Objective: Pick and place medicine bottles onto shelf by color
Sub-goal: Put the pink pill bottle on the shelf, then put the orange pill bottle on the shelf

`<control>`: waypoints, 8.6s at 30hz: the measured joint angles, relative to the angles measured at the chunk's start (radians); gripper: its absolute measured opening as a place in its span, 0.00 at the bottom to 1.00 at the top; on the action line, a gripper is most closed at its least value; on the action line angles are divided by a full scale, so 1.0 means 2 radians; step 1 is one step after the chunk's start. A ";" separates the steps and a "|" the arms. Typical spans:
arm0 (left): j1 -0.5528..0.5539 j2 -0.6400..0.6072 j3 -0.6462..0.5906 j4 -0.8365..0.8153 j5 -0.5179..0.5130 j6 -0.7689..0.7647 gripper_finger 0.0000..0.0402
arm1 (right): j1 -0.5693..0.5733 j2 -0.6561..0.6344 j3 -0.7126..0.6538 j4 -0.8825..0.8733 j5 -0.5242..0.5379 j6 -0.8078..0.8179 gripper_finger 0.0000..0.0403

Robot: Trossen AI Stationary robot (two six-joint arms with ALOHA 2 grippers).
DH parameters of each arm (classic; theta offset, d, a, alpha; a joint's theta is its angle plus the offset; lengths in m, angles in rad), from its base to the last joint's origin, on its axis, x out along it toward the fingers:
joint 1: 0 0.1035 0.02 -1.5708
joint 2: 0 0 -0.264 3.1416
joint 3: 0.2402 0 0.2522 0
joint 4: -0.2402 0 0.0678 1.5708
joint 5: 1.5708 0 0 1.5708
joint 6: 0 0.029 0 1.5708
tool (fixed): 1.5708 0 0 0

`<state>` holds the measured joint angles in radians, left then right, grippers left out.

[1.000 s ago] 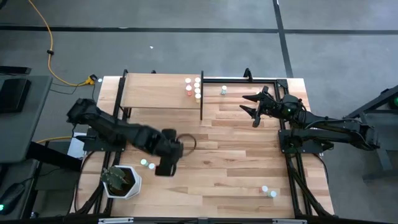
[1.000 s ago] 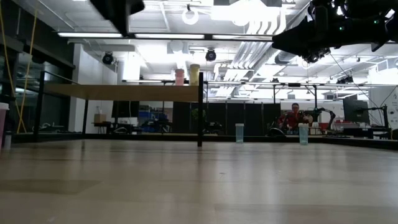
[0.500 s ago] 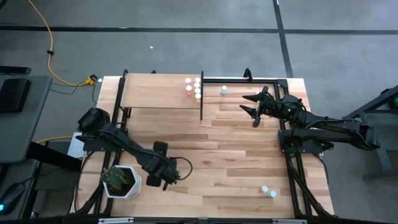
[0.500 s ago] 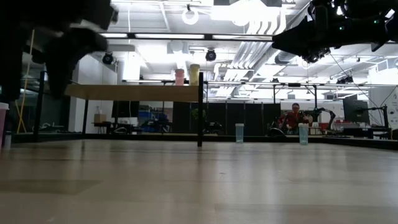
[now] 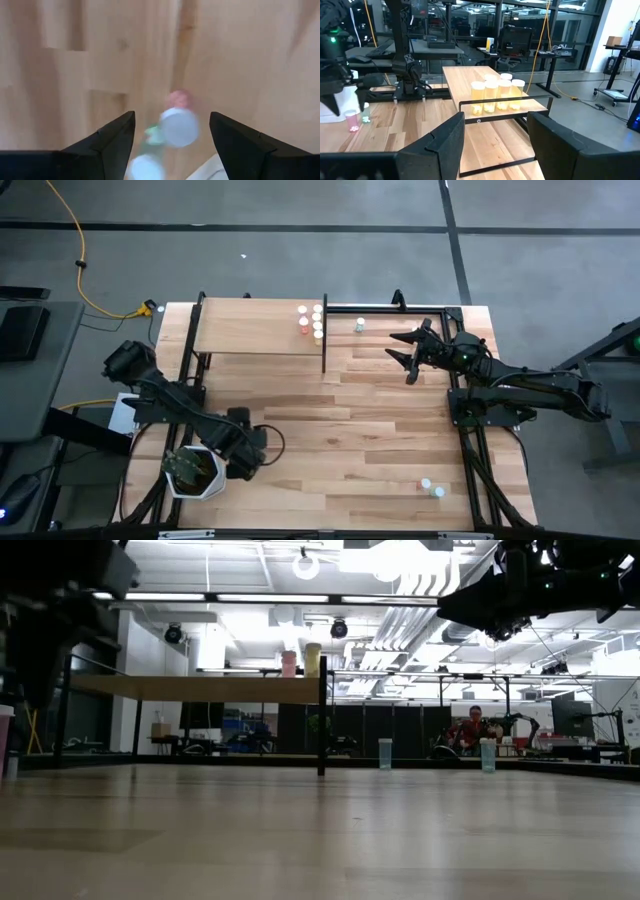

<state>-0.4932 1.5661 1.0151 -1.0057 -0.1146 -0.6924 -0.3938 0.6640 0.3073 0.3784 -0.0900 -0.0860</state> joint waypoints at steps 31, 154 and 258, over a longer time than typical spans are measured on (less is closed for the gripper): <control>0.000 0.001 -0.017 0.023 0.029 0.007 0.40 | 0.000 0.002 0.000 0.000 0.000 0.000 0.51; 0.485 0.156 0.507 -0.150 -0.008 0.374 0.49 | 0.000 0.002 0.000 0.000 0.003 0.000 0.51; 0.357 -0.286 -0.321 0.909 0.025 0.339 0.49 | 0.584 0.536 0.434 -0.717 -0.074 0.772 0.51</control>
<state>0.2199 0.9951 0.3740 0.8133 -0.0639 -0.0144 0.7752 1.7355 1.1759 -1.0557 -0.2370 1.4586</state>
